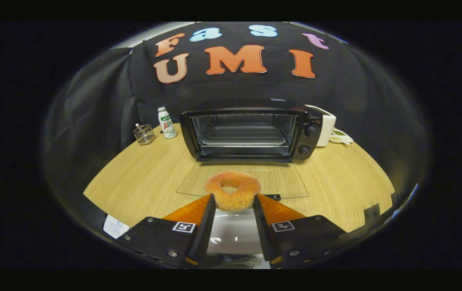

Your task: Open the toaster oven, put the food inside, and close the toaster oven door.

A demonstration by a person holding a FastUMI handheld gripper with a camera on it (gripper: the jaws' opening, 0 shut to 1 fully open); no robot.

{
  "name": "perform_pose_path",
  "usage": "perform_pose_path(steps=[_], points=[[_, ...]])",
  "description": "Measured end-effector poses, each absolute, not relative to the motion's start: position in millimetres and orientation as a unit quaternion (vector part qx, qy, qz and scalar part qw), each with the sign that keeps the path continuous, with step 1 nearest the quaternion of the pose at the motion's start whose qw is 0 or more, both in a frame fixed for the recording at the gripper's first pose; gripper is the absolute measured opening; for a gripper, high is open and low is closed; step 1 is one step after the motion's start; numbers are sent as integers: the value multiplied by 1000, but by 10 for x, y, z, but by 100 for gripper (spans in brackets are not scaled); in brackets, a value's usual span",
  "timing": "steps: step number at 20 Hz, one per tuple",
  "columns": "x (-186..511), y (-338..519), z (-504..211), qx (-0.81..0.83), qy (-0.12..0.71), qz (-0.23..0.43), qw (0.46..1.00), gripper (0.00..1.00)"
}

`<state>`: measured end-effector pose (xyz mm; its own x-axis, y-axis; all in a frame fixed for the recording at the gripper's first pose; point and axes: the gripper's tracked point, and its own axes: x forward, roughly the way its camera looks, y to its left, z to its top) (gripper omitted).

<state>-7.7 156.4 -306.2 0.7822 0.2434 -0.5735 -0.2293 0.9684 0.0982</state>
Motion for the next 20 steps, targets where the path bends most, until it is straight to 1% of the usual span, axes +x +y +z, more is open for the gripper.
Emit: perform_pose_path(steps=[12,20], points=[[893,1684,-3029,44,283,110,952,53],[1342,1718,-3113,203,279,82,935,53]])
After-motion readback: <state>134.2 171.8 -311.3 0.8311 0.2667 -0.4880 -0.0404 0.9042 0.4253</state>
